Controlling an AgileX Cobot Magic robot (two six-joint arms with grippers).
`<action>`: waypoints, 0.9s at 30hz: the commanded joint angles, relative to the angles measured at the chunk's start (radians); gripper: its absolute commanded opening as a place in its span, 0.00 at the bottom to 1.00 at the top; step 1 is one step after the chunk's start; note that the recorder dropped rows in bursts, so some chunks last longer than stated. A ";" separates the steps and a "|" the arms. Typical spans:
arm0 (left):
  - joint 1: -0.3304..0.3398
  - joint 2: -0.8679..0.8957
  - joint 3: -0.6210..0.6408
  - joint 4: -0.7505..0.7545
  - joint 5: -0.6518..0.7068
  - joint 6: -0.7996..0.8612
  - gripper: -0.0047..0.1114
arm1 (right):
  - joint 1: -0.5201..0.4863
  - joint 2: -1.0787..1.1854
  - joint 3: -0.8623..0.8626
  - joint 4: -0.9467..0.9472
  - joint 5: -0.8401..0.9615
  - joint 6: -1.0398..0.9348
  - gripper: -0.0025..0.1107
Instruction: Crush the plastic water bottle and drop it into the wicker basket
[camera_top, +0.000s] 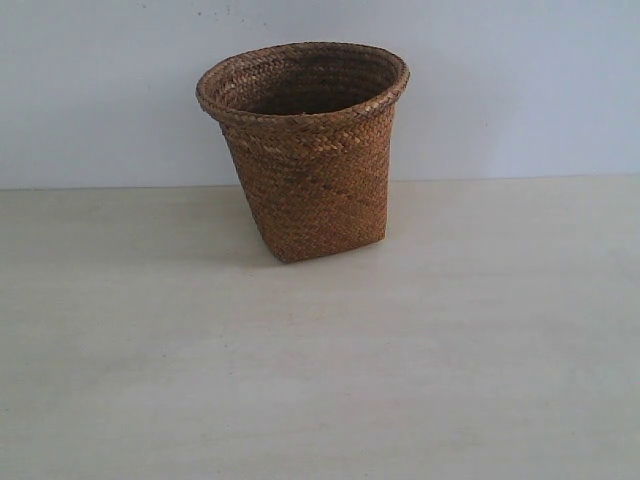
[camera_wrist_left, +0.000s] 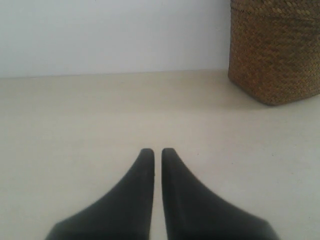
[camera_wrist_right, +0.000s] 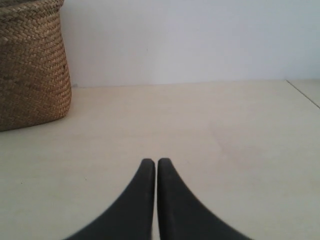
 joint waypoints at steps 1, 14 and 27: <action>0.004 -0.003 0.003 -0.002 0.001 -0.013 0.08 | -0.003 -0.007 0.006 -0.053 0.021 0.048 0.02; 0.004 -0.003 0.003 -0.002 0.001 -0.013 0.08 | -0.003 -0.007 0.006 -0.119 0.090 0.049 0.02; 0.004 -0.003 0.003 -0.002 0.001 -0.013 0.08 | -0.003 -0.007 0.006 -0.119 0.092 0.056 0.02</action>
